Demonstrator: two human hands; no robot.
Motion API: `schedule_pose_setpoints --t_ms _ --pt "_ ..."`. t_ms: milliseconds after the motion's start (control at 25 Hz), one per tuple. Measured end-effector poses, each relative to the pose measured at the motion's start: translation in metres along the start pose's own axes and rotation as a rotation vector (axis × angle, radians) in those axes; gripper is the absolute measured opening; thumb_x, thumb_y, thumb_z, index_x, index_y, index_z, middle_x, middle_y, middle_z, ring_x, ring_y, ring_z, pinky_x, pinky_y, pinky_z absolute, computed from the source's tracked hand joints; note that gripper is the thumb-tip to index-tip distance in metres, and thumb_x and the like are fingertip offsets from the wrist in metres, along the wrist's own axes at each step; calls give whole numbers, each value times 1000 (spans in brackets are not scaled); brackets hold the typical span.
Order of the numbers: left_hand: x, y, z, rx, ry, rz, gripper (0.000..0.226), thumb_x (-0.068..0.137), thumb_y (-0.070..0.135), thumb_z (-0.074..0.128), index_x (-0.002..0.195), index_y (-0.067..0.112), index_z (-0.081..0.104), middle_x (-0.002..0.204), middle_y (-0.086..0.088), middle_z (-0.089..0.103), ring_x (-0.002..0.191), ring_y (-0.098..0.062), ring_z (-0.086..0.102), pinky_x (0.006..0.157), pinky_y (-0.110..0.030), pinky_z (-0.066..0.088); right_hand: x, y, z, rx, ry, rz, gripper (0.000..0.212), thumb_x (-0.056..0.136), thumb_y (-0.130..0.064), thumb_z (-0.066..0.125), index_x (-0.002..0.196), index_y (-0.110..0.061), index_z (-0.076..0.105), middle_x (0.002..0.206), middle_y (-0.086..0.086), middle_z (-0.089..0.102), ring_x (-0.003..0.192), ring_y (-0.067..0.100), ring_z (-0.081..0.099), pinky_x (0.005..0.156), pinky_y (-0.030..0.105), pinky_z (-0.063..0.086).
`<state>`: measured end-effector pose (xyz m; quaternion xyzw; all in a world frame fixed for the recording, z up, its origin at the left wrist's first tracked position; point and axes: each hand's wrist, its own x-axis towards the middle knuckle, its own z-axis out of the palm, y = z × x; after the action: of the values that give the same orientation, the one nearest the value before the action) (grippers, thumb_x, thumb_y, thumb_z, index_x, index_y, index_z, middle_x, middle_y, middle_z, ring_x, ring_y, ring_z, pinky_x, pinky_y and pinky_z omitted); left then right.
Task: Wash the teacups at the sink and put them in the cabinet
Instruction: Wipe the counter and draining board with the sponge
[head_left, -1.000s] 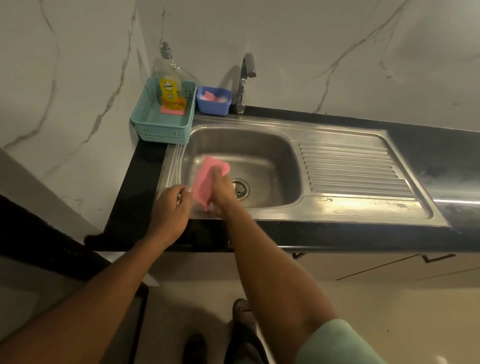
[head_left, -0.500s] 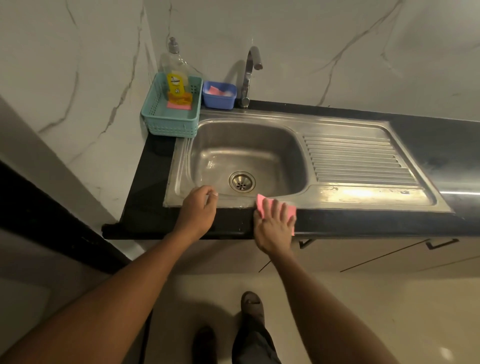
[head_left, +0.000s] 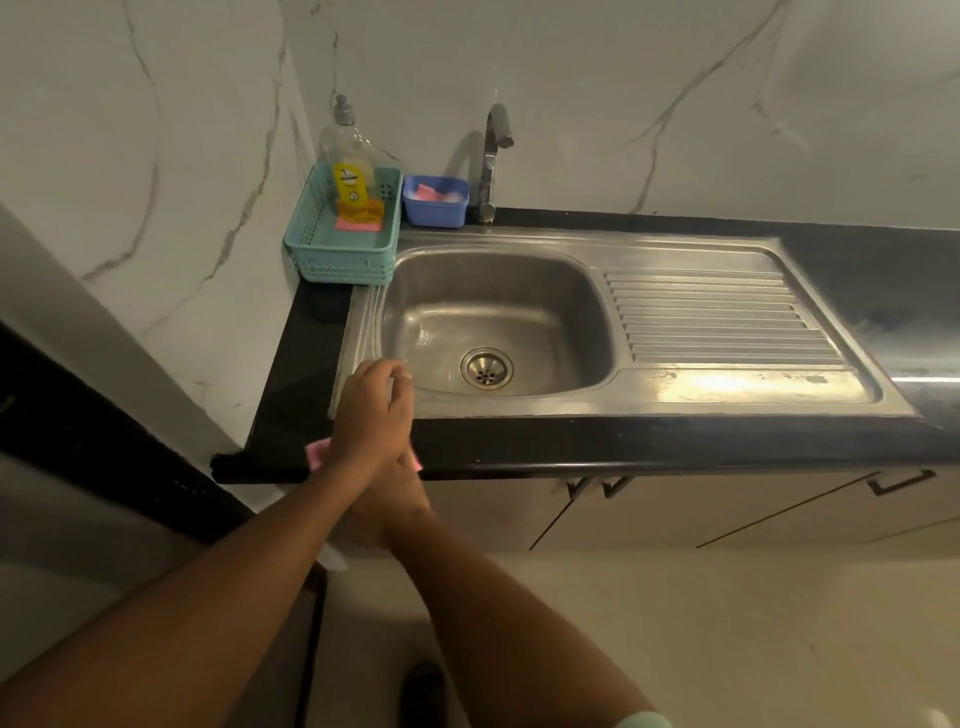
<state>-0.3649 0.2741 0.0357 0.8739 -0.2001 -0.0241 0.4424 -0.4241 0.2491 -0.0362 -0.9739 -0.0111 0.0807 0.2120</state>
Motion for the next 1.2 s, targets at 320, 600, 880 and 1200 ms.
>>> schedule_pose_setpoints --t_ms 320,600,880,1200 --pt "-6 -14 -16 -20 46 -43 25 106 25 46 113 10 65 106 2 58 103 -21 60 90 -42 54 -103 44 -44 968 161 57 37 110 -19 34 141 -24 53 137 1 59 124 18 58 99 38 53" --pt "-17 -22 -9 -37 3 -73 21 106 27 46 110 16 63 112 -3 61 103 -17 59 82 -27 48 -122 147 -52 520 673 540 46 107 -29 35 153 -35 35 156 -2 42 145 20 38 116 56 36" --pt "-20 -40 -41 -17 58 -84 24 105 27 48 119 15 65 114 -2 63 102 -16 61 81 -25 49 -8 -36 62 125 347 351 74 101 -33 41 160 -27 -3 166 8 -9 152 35 -19 120 61 -9" --pt "-9 -52 -75 106 221 -116 27 104 21 51 123 11 66 122 -8 68 110 -18 61 88 -27 44 83 -55 10 -89 15 40 85 98 -29 58 160 -17 2 168 12 5 155 31 -10 126 53 2"
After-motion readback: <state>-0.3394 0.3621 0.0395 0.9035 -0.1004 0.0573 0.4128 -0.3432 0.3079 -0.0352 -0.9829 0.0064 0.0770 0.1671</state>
